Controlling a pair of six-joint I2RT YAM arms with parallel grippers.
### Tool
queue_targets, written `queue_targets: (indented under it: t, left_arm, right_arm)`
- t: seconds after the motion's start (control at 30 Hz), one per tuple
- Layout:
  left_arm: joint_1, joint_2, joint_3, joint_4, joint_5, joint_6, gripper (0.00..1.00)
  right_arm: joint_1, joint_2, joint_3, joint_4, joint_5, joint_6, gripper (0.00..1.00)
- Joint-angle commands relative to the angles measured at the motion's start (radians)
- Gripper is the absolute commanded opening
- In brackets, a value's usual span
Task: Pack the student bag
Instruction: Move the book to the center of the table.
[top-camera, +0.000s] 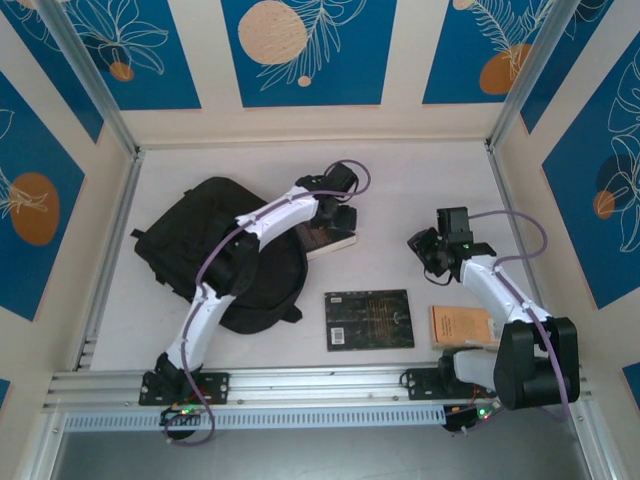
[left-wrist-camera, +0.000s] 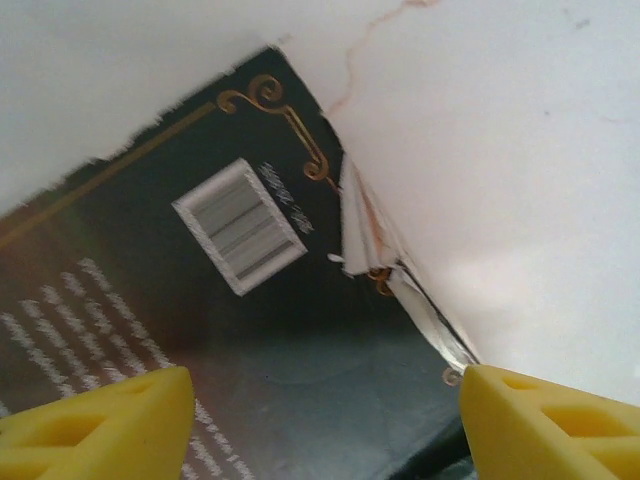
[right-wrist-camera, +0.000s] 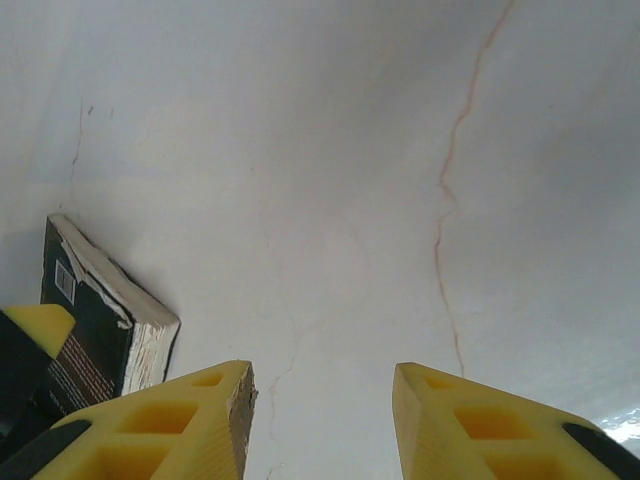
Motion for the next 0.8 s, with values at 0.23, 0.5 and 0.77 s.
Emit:
queue_targets:
  t: [0.23,0.5,0.77]
  left_arm:
    - [-0.064,0.036,-0.109,0.087,0.188,-0.102,0.69]
    - [-0.145,0.043,-0.11,0.219,0.397,-0.157,0.66]
    - [-0.175,-0.136,-0.238,0.307,0.492,-0.142,0.62]
  right_arm:
    - [-0.09,-0.093,-0.016,-0.031,-0.046,-0.041,0.42]
    - [-0.094,-0.12,-0.022,-0.065,0.012,-0.041,0.42]
    - [-0.099,-0.072,0.003,-0.041,0.002,-0.068,0.45]
